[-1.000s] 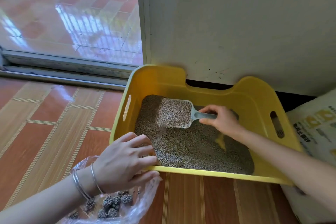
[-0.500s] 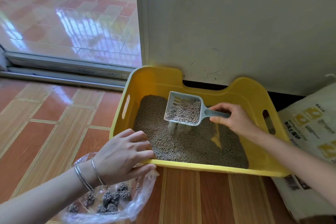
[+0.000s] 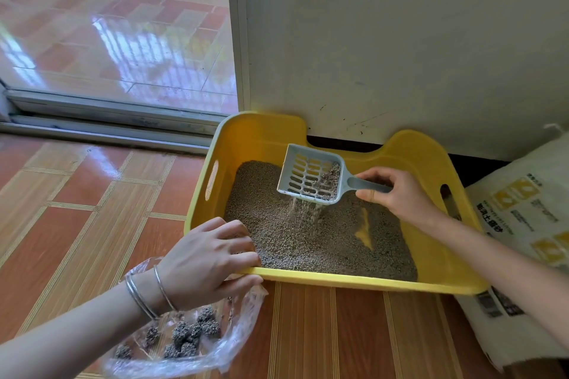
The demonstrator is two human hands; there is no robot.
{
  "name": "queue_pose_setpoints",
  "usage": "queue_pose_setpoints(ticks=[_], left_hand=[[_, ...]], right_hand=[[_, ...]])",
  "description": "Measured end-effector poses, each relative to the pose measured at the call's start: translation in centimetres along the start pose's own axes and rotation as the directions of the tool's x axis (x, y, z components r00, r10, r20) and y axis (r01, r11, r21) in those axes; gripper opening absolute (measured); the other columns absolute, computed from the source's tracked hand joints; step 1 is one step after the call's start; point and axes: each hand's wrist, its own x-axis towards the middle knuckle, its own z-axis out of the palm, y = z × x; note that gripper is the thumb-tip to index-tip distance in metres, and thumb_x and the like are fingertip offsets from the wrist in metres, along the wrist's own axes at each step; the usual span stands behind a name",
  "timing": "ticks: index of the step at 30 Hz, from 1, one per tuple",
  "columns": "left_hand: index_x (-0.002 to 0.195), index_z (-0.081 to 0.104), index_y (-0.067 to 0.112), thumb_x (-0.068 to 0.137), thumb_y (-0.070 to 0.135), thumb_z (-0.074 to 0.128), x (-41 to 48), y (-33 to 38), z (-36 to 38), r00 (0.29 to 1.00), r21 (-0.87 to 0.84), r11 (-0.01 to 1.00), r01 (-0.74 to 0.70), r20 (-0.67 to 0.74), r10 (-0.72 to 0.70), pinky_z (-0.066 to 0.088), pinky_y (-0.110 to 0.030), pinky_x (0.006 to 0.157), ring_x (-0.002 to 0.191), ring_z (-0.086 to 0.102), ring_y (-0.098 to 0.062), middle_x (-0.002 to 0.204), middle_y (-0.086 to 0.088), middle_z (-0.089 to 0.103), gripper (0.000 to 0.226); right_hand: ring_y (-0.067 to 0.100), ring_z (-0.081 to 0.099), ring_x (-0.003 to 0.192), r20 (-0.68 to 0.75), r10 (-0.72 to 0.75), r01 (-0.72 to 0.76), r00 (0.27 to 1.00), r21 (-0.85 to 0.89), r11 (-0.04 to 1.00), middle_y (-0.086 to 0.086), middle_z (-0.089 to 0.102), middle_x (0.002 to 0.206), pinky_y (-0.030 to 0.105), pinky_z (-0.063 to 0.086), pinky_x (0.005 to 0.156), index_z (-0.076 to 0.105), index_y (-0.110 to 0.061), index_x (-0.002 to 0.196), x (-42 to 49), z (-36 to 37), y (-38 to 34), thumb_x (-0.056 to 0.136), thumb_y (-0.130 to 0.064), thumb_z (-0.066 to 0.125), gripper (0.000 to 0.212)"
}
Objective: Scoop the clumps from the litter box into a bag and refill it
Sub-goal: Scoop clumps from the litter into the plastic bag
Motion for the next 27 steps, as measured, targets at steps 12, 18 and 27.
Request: queue_pose_setpoints(ticks=[12, 18, 27], left_hand=[[0.079, 0.054, 0.028, 0.096, 0.051, 0.036, 0.09, -0.09, 0.16, 1.0, 0.034, 0.999, 0.004, -0.016, -0.004, 0.039, -0.028, 0.066, 0.083, 0.053, -0.014, 0.077, 0.011, 0.058, 0.034], [0.078, 0.056, 0.028, 0.097, 0.051, 0.033, -0.02, -0.06, 0.25, 1.0, 0.034, 0.999, 0.003, -0.017, -0.002, 0.041, -0.028, 0.063, 0.08, 0.053, -0.014, 0.076, 0.012, 0.059, 0.037], [0.078, 0.058, 0.028, 0.097, 0.051, 0.035, 0.01, -0.15, 0.5, 1.0, 0.027, 1.0, -0.001, -0.021, 0.001, 0.042, -0.029, 0.062, 0.079, 0.052, -0.014, 0.074, 0.012, 0.059, 0.038]], right_hand=[[0.007, 0.059, 0.08, 0.029, -0.034, 0.035, 0.999, -0.053, 0.998, -0.015, 0.067, 0.088, 0.022, 0.044, 0.071, 0.063, -0.038, 0.087, -0.15, 0.26, -0.37, 0.074, -0.017, 0.074, 0.027], [0.008, 0.059, 0.082, 0.076, -0.021, 0.025, 0.997, -0.061, 0.998, -0.013, 0.067, 0.089, 0.023, 0.044, 0.072, 0.065, -0.036, 0.089, -0.26, 0.61, -0.07, 0.075, -0.018, 0.074, 0.024], [0.011, 0.061, 0.086, 0.094, 0.012, -0.007, 0.996, -0.062, 0.998, -0.011, 0.068, 0.092, 0.027, 0.046, 0.076, 0.067, -0.034, 0.09, -0.2, 0.69, 0.44, 0.075, -0.019, 0.074, 0.022]])
